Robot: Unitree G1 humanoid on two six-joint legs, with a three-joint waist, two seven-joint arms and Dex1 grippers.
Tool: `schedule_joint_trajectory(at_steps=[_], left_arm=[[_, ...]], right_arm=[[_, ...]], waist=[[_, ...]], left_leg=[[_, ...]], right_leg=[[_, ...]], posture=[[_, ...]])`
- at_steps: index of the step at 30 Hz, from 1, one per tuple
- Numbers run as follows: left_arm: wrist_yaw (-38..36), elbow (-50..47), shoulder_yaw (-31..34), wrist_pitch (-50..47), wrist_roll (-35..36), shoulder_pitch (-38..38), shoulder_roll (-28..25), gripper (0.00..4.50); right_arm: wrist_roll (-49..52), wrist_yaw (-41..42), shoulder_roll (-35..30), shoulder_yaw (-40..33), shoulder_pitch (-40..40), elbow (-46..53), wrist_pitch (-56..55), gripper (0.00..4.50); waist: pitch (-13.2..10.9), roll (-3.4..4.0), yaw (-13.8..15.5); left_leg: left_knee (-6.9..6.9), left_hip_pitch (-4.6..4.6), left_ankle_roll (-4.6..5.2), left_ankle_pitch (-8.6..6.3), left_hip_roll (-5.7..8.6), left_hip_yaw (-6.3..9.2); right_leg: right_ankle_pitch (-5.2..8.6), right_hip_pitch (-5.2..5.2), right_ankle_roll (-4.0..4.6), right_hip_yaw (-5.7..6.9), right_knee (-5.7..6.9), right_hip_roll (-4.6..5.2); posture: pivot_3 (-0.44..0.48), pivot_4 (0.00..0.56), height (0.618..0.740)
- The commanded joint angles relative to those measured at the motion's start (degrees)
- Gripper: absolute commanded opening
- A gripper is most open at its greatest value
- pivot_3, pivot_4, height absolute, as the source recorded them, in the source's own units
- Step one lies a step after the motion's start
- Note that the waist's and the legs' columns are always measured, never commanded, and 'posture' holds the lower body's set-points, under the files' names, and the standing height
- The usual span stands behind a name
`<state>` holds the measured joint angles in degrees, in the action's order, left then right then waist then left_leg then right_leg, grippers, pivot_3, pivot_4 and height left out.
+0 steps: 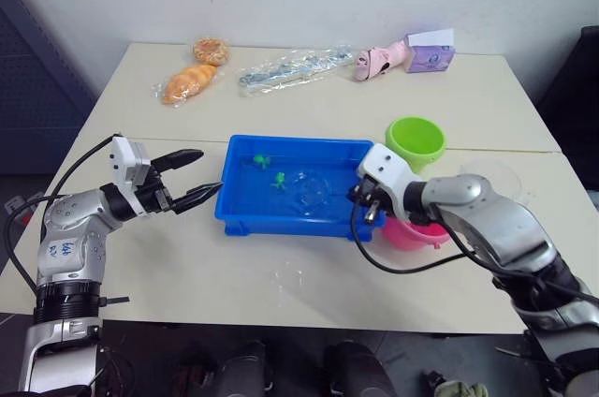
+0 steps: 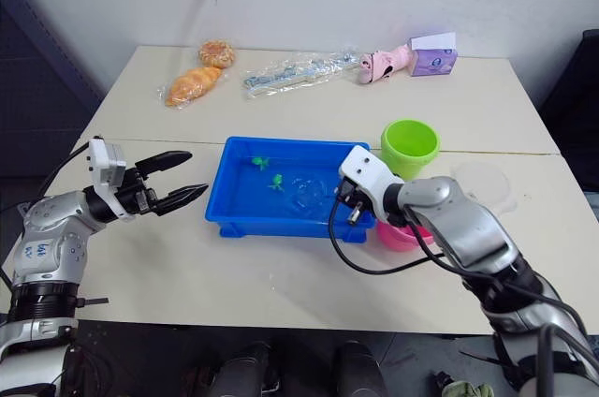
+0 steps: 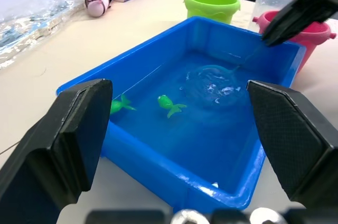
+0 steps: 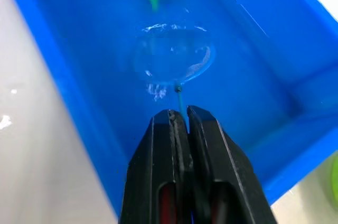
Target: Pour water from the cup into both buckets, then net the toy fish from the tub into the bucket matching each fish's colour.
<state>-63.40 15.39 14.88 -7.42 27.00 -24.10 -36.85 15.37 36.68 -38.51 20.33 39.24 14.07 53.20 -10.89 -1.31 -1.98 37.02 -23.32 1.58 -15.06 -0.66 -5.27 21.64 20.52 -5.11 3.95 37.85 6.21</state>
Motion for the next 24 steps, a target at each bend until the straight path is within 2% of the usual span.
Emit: schedule_joint_trajectory(at_steps=[1, 6, 10, 20, 24], left_arm=[[0.39, -2.72, 1.1, 0.35, 0.78, 0.75, -0.83, 4.36], [0.66, -3.7, 0.92, -0.02, 0.74, 1.55, -0.91, 4.36], [0.77, -4.13, 0.62, -0.2, 0.72, 1.9, -0.98, 4.36], [0.18, -2.81, -1.05, -0.12, 0.7, -0.81, 0.14, 4.36], [0.08, -2.41, -2.2, -0.62, 1.06, -3.06, 1.4, 4.36]], right_arm=[[-2.42, -0.16, 4.15, 0.98, 3.24, -3.28, -3.25, 0.0], [-2.86, 0.07, 10.32, -0.73, 4.21, -8.54, -6.87, 0.0], [0.14, 0.74, 13.86, -4.53, 2.9, -7.72, -6.88, 0.0], [11.26, 2.66, 9.54, -17.74, -5.93, 10.39, 1.54, 0.0], [14.52, 1.73, 4.29, -23.43, -8.38, 17.4, 7.37, 0.0]], waist=[[0.0, 0.0, -0.06], [0.0, 0.0, 0.15], [0.0, 0.0, 0.26], [0.0, 0.0, 0.39], [0.0, 0.0, 0.4]], left_leg=[[-0.01, 0.0, -0.01, 0.0, -0.01, 0.0], [-0.02, -0.02, -0.01, 0.0, 0.0, -0.01], [-0.01, -0.04, 0.0, 0.0, 0.0, 0.0], [-0.07, -0.07, 0.01, -0.04, 0.0, 0.03], [-0.09, -0.07, 0.0, -0.04, 0.01, 0.01]], right_leg=[[0.0, 0.01, 0.0, 0.0, 0.0, 0.0], [0.0, 0.03, 0.0, 0.02, 0.01, -0.01], [0.0, 0.02, 0.0, 0.03, 0.02, -0.01], [0.0, 0.03, 0.0, 0.07, -0.06, 0.0], [0.0, 0.03, 0.0, 0.04, -0.08, 0.0]], posture=[[0.0, 0.15, 0.74], [0.0, 0.15, 0.74], [0.0, 0.15, 0.74], [0.0, 0.15, 0.74], [0.0, 0.15, 0.74]])
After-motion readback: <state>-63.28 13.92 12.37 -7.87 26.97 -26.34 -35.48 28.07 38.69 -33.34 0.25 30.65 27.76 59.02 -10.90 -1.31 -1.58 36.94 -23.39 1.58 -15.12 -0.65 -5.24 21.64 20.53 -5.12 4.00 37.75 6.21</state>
